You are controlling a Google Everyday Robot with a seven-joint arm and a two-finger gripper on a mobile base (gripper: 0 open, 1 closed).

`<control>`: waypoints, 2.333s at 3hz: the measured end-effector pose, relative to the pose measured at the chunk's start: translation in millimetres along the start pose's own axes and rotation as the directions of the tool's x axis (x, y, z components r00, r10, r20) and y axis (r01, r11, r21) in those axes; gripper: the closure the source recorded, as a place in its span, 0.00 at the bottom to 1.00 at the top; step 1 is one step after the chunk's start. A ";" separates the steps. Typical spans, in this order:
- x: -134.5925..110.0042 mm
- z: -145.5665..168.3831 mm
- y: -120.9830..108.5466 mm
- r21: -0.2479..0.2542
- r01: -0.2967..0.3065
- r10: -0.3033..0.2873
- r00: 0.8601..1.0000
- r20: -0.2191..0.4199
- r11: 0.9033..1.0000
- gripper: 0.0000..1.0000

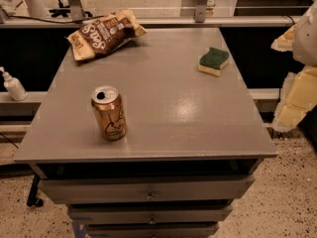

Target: Move orange can near brown chip bag

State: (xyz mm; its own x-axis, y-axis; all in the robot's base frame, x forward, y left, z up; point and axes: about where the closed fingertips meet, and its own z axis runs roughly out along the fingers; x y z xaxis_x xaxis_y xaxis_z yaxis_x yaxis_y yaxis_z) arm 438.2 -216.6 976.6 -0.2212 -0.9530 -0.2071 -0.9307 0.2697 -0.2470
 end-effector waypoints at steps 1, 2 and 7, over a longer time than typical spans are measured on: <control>0.0 0.0 0.0 0.000 0.000 0.000 1.000 0.000 1.000 0.00; -3.3 0.0 1.3 0.003 0.000 0.000 1.000 0.017 1.000 0.00; -204.8 119.6 60.0 -0.229 0.000 0.177 0.636 0.752 0.973 0.00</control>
Offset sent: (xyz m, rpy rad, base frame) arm -0.0014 0.0072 -0.0048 0.0382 0.0039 0.0089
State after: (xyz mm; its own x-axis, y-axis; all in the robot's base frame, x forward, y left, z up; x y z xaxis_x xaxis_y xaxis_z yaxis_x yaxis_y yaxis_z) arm 462.5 11.3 890.9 -0.0861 -0.4543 -0.8867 -0.9727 0.2310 -0.0239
